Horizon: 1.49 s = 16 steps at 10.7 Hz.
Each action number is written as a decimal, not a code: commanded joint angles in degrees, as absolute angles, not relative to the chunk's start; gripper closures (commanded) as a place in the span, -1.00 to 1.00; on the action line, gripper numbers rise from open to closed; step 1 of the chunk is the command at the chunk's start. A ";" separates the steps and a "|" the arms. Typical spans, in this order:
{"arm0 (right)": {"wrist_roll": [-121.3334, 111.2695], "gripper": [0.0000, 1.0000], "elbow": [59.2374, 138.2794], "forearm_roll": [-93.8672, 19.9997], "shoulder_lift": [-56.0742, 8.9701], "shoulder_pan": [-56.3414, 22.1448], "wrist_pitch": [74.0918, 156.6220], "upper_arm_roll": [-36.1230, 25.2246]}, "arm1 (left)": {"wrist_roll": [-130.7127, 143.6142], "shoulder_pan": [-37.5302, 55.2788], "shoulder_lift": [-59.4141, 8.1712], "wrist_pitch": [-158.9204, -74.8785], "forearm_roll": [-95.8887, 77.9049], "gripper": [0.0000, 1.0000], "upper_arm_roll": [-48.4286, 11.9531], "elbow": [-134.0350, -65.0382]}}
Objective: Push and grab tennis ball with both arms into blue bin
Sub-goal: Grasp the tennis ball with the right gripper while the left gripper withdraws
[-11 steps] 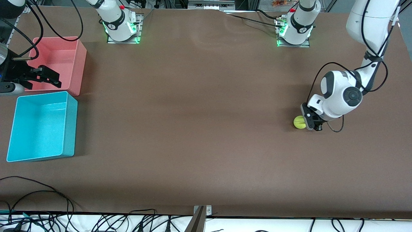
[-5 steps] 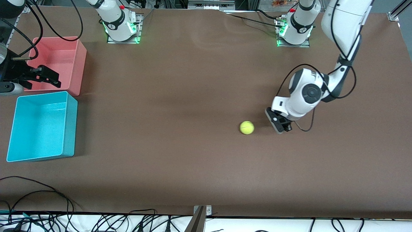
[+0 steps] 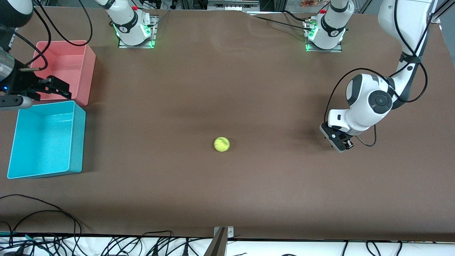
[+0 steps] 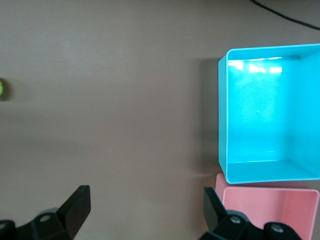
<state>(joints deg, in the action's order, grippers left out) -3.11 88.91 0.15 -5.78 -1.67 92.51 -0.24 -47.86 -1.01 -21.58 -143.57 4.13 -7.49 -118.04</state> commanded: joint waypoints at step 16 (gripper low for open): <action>-33.90 -1.00 122.08 -3.87 -12.38 0.26 142.11 0.97 | -40.97 -0.79 6.41 -127.29 5.45 -1.00 -1.50 -122.71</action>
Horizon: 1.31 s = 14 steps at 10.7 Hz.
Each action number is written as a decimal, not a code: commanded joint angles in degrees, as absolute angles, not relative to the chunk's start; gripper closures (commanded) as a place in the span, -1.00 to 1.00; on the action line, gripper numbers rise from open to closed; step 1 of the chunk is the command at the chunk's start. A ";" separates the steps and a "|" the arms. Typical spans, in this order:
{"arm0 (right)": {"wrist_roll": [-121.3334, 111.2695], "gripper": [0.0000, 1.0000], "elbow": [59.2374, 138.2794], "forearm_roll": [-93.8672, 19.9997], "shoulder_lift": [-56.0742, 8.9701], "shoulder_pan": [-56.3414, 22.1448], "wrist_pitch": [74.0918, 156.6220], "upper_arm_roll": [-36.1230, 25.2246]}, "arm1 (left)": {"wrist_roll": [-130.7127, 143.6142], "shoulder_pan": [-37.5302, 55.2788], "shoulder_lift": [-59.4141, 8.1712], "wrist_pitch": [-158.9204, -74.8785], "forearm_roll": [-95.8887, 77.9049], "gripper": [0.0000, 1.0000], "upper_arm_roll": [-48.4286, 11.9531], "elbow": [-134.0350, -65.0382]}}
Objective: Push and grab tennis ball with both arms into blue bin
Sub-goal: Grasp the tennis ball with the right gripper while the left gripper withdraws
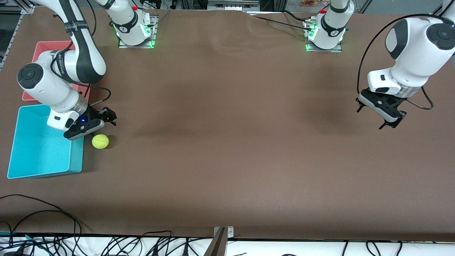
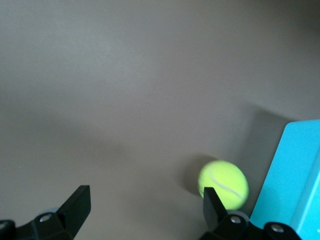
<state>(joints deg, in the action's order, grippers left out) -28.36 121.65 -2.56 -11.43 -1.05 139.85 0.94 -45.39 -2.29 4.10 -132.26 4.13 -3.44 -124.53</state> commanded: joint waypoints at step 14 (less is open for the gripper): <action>-58.17 -1.00 124.72 -3.87 -22.58 7.64 149.85 1.05 | -15.86 0.61 7.47 -93.44 4.83 -1.00 -2.54 -99.95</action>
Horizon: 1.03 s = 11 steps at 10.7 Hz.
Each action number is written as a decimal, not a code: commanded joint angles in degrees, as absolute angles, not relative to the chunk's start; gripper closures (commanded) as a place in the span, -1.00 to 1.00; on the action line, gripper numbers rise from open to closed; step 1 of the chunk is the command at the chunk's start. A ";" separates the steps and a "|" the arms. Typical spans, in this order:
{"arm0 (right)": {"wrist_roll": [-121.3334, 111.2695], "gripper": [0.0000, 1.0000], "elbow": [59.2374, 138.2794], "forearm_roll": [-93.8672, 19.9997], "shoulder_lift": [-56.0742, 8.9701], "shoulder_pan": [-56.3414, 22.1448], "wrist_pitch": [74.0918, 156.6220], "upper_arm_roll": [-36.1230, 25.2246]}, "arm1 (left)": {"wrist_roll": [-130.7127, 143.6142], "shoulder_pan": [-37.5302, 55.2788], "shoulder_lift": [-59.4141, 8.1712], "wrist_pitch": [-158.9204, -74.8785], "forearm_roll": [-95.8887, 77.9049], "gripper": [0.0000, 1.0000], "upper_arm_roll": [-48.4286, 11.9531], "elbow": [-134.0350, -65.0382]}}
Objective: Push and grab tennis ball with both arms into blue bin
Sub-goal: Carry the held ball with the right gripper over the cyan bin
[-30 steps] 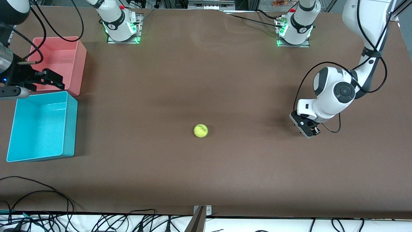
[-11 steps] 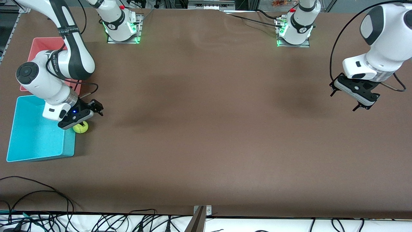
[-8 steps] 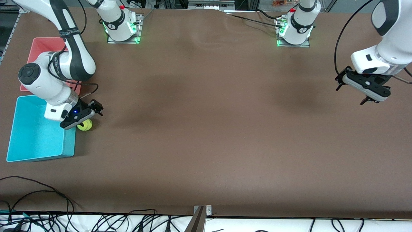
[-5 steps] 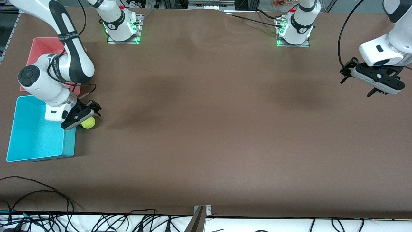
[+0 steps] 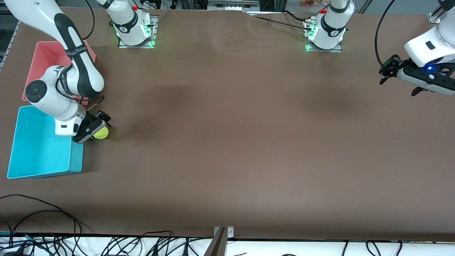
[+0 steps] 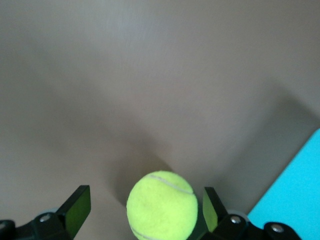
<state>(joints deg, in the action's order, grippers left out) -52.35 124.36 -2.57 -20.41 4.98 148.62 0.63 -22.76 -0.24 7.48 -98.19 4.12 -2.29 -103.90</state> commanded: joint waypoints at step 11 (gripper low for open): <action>-59.34 0.17 117.01 -3.87 -24.17 7.91 140.85 2.45 | 1.76 -0.70 5.02 -80.16 -3.78 -1.00 -3.08 -89.22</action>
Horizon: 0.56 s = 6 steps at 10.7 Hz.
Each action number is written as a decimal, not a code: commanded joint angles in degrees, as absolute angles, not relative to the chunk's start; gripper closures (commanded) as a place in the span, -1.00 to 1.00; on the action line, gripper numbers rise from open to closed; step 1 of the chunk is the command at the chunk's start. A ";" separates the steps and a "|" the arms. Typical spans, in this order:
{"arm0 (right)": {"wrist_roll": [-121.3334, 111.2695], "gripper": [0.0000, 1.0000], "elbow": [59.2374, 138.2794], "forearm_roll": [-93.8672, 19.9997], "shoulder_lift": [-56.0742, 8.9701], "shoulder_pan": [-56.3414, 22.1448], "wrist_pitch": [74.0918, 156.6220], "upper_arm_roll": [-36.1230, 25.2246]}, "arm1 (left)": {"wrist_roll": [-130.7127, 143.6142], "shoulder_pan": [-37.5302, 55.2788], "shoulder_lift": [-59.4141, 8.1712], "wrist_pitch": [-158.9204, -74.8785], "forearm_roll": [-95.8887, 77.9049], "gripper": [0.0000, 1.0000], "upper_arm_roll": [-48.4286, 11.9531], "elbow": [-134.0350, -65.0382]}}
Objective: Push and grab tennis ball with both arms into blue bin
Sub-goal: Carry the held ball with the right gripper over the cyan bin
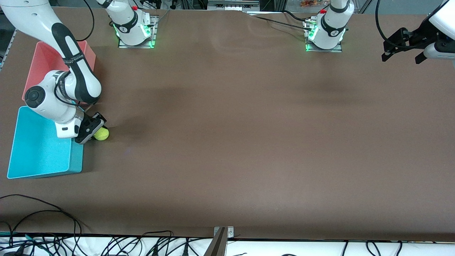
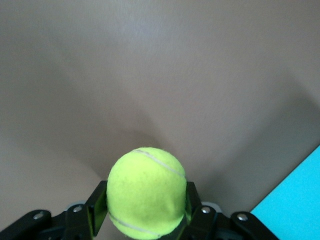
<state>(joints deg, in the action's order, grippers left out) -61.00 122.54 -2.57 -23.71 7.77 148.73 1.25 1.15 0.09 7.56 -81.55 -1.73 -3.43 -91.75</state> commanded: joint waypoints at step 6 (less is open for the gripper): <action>-62.30 0.39 102.49 -3.08 -20.06 8.53 112.63 -2.52 | 2.02 4.03 2.38 -80.33 -3.51 -1.00 0.69 -87.89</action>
<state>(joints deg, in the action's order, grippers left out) -59.35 105.54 -2.61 -22.62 8.00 120.48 1.02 1.20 1.05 3.95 -81.54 -2.51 -2.28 -89.83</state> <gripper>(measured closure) 0.348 0.000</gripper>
